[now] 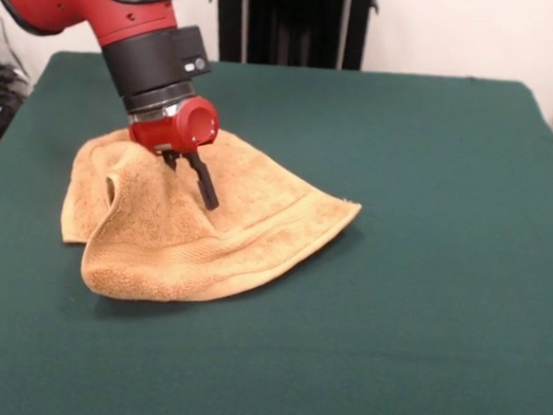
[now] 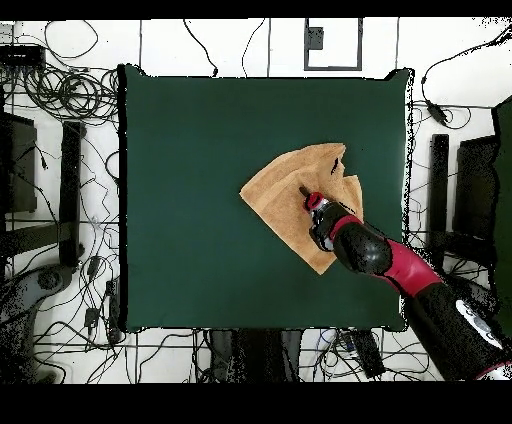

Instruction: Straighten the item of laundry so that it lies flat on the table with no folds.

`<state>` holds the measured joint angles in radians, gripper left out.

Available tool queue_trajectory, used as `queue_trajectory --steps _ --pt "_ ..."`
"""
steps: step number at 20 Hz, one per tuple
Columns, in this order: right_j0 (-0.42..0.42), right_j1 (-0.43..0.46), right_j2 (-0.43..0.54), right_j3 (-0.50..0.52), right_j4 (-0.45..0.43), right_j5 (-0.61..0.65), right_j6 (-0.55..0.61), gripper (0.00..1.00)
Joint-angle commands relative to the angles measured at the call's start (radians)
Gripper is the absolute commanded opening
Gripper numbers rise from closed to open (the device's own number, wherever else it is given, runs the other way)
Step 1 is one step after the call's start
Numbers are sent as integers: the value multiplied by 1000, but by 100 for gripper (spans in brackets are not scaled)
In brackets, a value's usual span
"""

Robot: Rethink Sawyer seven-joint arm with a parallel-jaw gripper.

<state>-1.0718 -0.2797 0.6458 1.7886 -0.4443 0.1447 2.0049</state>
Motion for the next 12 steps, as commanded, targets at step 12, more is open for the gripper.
queue_trajectory --steps 12 --pt "113 143 41 61 68 142 29 100"
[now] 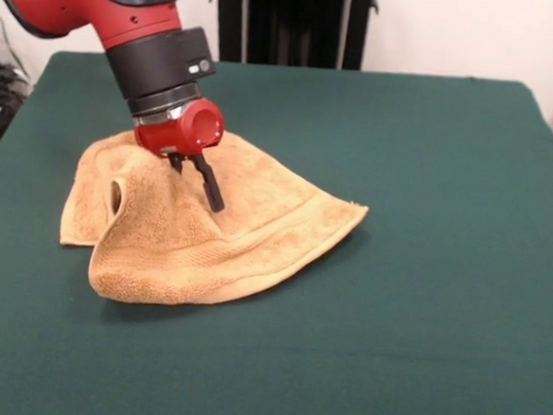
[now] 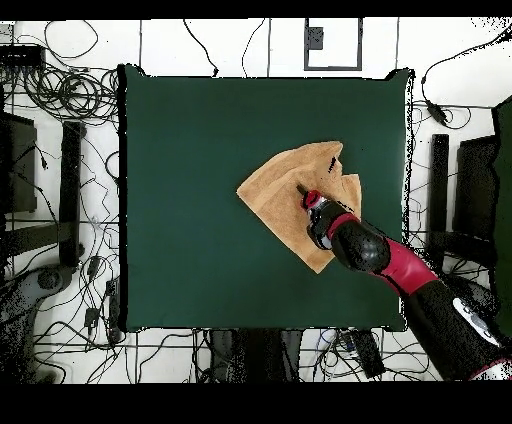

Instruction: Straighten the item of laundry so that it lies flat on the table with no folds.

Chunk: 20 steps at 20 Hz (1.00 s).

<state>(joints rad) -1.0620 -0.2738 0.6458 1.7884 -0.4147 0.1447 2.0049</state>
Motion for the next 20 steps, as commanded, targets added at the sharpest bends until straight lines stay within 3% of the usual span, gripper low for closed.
queue_trajectory --steps 1,20 --pt "103 140 42 60 39 142 27 100" --pt "95 189 57 63 57 133 16 100"
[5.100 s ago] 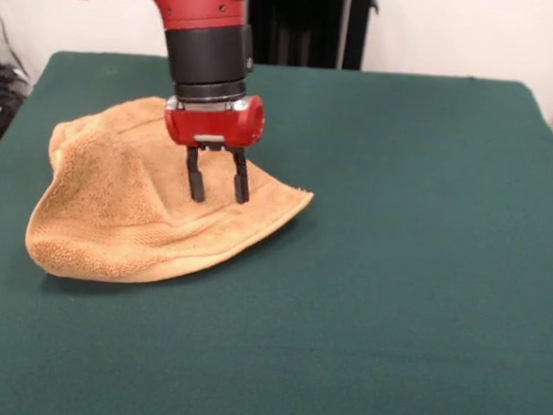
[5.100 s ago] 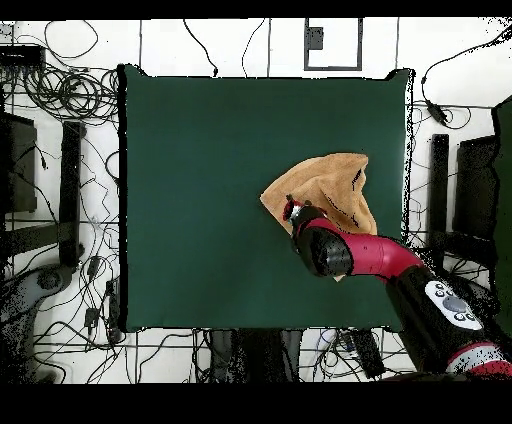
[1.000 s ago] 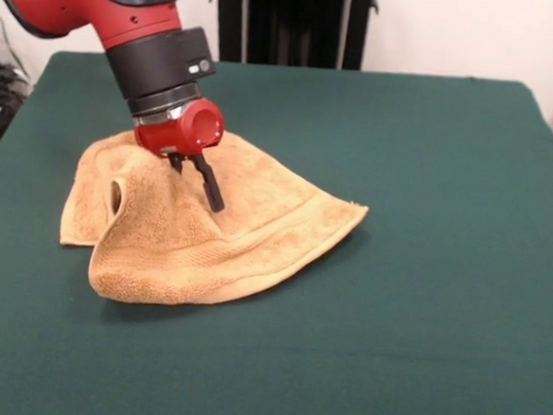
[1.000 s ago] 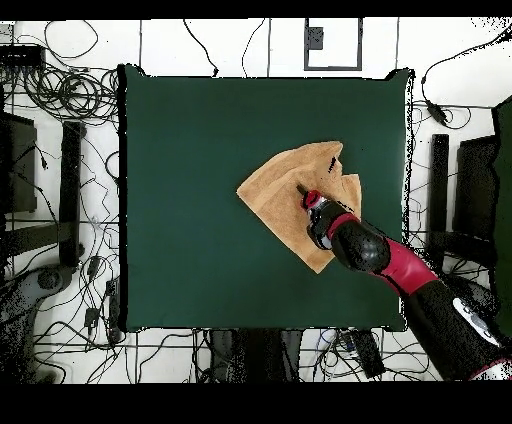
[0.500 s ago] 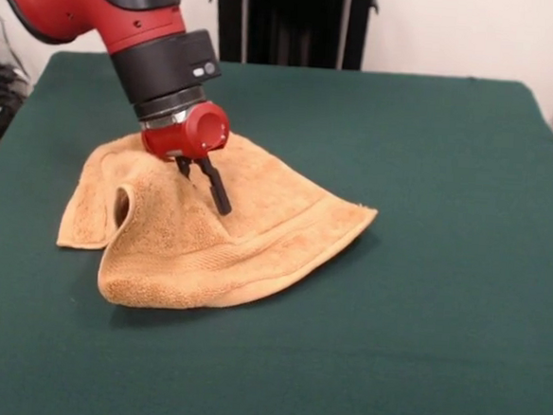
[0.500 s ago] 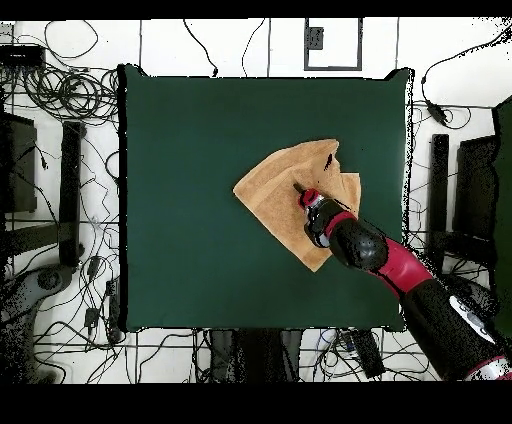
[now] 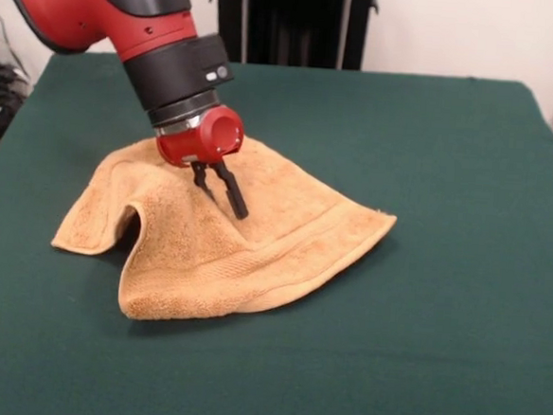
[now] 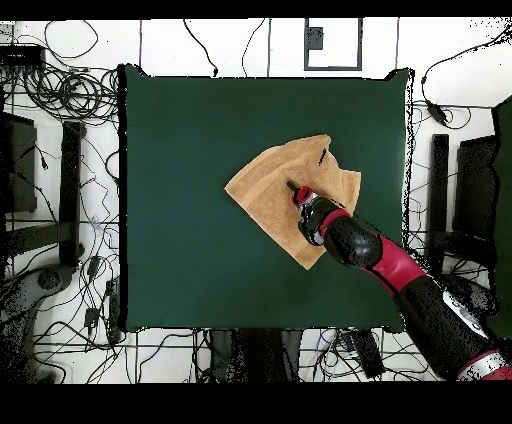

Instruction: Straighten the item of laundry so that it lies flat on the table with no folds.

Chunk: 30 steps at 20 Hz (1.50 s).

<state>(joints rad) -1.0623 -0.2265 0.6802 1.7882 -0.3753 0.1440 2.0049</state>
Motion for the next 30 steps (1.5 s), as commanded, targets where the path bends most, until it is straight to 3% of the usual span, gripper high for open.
queue_trajectory --steps 1,30 --pt "94 143 23 63 17 135 14 100" --pt "87 171 46 68 48 133 30 100"
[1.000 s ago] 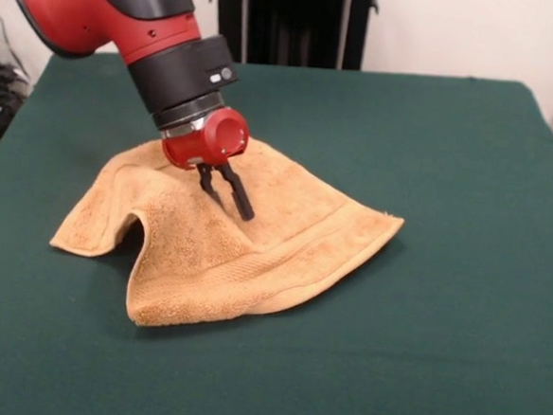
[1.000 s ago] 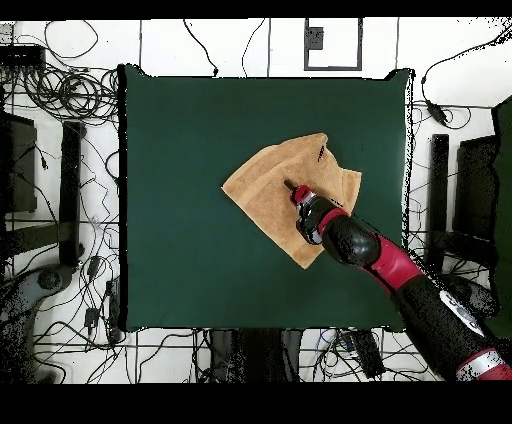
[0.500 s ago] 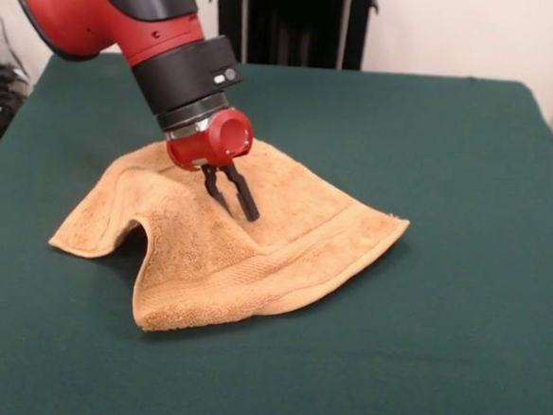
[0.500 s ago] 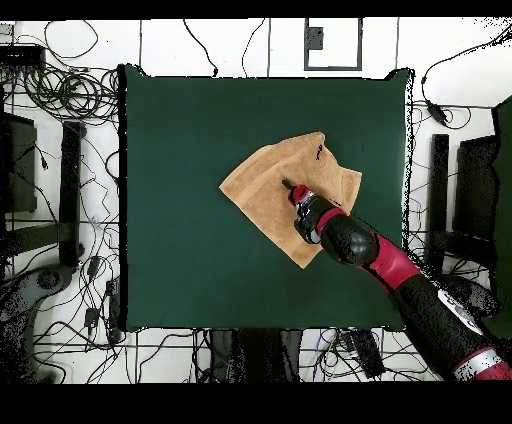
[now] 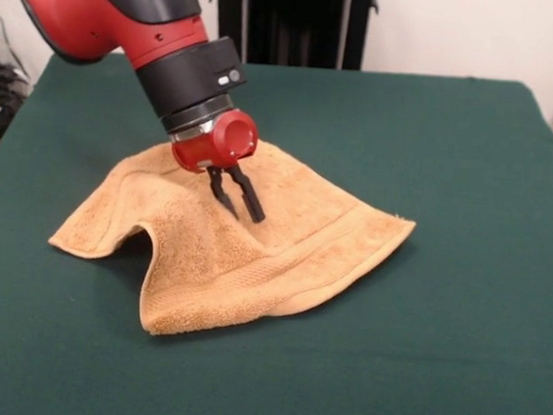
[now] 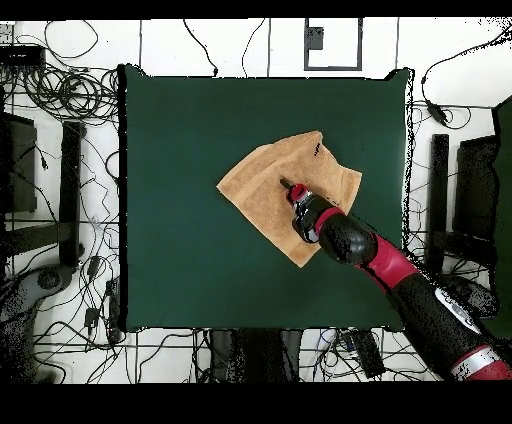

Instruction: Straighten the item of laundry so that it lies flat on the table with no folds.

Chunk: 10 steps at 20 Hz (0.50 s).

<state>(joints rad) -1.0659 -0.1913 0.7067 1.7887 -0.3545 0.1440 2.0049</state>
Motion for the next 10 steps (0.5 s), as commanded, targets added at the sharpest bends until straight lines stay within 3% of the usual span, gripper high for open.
queue_trajectory --steps 1,10 --pt "90 138 20 65 29 133 29 100" --pt "87 150 25 65 39 130 32 100"
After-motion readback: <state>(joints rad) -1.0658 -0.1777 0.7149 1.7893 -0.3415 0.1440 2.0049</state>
